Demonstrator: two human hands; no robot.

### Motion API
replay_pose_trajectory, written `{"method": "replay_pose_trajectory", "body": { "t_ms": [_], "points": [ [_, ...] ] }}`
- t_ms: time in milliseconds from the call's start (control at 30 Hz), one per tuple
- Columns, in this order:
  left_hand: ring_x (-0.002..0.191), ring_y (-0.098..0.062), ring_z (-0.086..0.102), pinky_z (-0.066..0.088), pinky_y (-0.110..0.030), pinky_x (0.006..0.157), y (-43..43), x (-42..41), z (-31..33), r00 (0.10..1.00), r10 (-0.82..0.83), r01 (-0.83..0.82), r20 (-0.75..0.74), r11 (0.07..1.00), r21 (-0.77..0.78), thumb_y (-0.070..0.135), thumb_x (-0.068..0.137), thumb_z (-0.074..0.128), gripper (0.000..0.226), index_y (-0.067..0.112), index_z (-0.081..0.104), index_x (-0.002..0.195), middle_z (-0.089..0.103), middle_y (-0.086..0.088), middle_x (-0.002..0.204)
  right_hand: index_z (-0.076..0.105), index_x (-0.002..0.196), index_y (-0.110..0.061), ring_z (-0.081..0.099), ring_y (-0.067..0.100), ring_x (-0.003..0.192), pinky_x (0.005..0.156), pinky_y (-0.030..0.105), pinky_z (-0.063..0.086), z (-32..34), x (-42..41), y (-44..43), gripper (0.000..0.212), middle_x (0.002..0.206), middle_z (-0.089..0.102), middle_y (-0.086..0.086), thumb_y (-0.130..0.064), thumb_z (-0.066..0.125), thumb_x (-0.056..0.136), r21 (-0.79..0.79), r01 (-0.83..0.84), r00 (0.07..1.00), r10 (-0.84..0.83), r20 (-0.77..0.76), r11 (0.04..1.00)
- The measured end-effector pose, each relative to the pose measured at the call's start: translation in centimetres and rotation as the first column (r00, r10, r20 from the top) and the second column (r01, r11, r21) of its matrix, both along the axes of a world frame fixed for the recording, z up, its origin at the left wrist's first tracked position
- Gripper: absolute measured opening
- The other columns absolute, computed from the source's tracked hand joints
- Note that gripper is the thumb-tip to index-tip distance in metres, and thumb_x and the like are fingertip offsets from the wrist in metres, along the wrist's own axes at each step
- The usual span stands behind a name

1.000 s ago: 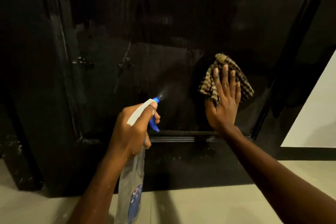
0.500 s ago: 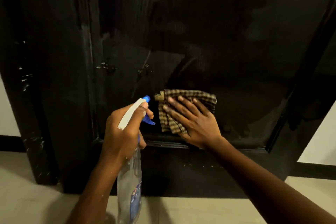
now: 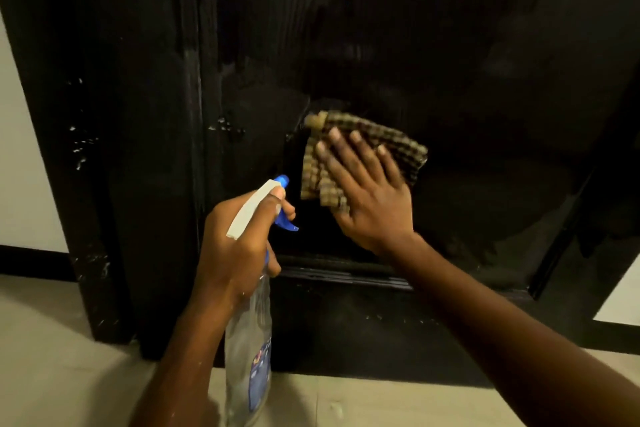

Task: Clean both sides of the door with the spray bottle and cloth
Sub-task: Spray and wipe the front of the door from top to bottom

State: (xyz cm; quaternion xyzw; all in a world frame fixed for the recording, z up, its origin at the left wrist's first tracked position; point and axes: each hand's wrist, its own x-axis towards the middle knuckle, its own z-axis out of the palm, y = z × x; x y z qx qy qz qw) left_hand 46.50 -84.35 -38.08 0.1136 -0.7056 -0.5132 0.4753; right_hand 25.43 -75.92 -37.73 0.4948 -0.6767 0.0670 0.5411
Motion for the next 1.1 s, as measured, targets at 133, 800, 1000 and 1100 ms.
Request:
{"method": "replay_pose_trajectory", "body": {
  "t_ms": [133, 800, 1000, 1100],
  "points": [
    [0.032, -0.022, 0.051, 0.043, -0.03, 0.041, 0.0, 0.2, 0.0, 1.0, 0.01, -0.01, 0.005, 1.0, 0.004, 0.023, 0.103, 0.044, 0.035, 0.005, 0.069, 0.085, 0.065, 0.005, 0.054, 0.022, 0.16, -0.029, 0.011, 0.014, 0.155, 0.124, 0.038, 0.009, -3.6, -2.2, 3.0, 0.067, 0.168, 0.015, -0.006, -0.052, 0.033, 0.099, 0.201, 0.015, 0.995, 0.005, -0.099, 0.98],
    [0.032, -0.019, 0.049, 0.04, -0.025, 0.038, -2.6, 2.5, 0.2, 0.983, 0.176, -0.173, -0.056, 0.983, 0.056, 0.026, 0.102, 0.046, 0.034, 0.006, 0.067, 0.083, 0.065, 0.004, 0.055, 0.023, 0.161, -0.026, 0.012, 0.017, 0.156, 0.125, 0.038, 0.006, -0.2, 3.1, -4.6, 0.069, 0.168, 0.017, -0.002, -0.05, 0.039, 0.099, 0.216, -0.065, 0.985, 0.097, -0.14, 0.974],
    [0.034, -0.018, 0.051, 0.045, -0.023, 0.039, -3.6, 3.1, 0.0, 0.976, 0.21, -0.206, -0.064, 0.977, 0.056, 0.035, 0.101, 0.048, 0.035, 0.012, 0.068, 0.085, 0.069, -0.001, 0.072, 0.024, 0.16, -0.033, 0.011, 0.012, 0.155, 0.124, 0.035, 0.007, 0.7, 0.9, -1.2, 0.063, 0.168, 0.017, -0.007, -0.052, 0.031, 0.1, 0.032, 0.0, 0.999, 0.001, -0.052, 0.999],
    [0.035, -0.016, 0.052, 0.045, -0.02, 0.041, -3.7, 3.3, 0.1, 0.972, 0.23, -0.228, -0.05, 0.972, 0.047, 0.032, 0.1, 0.046, 0.034, 0.011, 0.068, 0.087, 0.066, -0.002, 0.07, 0.021, 0.161, -0.032, 0.006, 0.014, 0.156, 0.125, 0.036, 0.003, 5.0, 2.7, -3.4, 0.064, 0.169, 0.014, -0.004, -0.048, 0.031, 0.1, -0.17, 0.022, 0.998, -0.01, 0.069, 0.985]
  ]
}}
